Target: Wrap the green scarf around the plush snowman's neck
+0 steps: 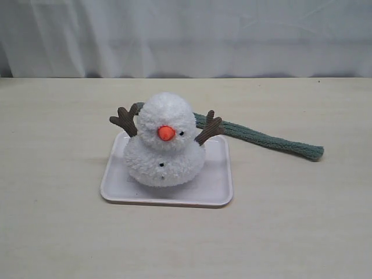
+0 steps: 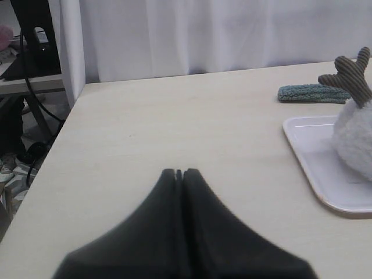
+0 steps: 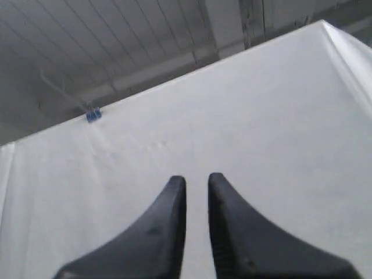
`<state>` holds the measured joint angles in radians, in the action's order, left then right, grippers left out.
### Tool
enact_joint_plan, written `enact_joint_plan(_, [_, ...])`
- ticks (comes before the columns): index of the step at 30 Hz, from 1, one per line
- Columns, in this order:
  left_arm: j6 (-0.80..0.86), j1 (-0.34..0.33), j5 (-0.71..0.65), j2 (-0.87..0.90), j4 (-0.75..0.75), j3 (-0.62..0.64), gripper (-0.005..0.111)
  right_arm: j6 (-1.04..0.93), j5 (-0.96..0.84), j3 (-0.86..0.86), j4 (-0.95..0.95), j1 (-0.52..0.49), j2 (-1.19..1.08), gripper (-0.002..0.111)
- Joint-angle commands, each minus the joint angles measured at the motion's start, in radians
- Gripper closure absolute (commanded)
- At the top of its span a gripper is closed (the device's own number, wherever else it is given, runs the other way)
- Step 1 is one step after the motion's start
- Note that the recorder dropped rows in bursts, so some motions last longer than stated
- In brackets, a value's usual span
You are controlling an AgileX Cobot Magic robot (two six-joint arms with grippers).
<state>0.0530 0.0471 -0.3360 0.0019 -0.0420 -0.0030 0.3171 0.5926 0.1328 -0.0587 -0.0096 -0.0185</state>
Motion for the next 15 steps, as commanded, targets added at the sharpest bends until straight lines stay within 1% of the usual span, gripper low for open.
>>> enact_joint_plan(1, [-0.002,0.007,0.012,-0.002,0.002,0.003,0.107,-0.011,-0.334,0.196,0.102,-0.004,-0.134,0.063])
enact_joint_plan(2, [-0.002,0.007,0.012,-0.002,0.002,0.003,0.107,-0.014,-0.368,0.252,0.102,-0.004,-0.199,0.046])
enact_joint_plan(4, [-0.002,0.007,0.012,-0.002,0.002,0.003,0.107,-0.018,-0.406,0.310,0.111,-0.004,-0.270,0.032])
enact_joint_plan(5, [-0.002,0.007,0.012,-0.002,0.002,0.003,0.107,-0.018,-0.434,0.341,0.135,-0.004,-0.312,0.028])
enact_joint_plan(7, [-0.002,0.007,0.012,-0.002,0.002,0.003,0.107,-0.018,-0.494,0.398,0.158,-0.004,-0.399,0.025])
enact_joint_plan(9, [-0.002,0.007,0.012,-0.002,0.002,0.003,0.107,-0.018,-0.554,0.457,0.158,-0.004,-0.482,0.026])
enact_joint_plan(13, [-0.002,0.007,0.012,-0.002,0.002,0.003,0.107,-0.018,-0.630,0.583,0.215,0.000,-0.659,0.026])
enact_joint_plan(15, [-0.002,0.007,0.012,-0.002,0.002,0.003,0.107,-0.018,-0.675,0.666,0.233,0.000,-0.787,0.028])
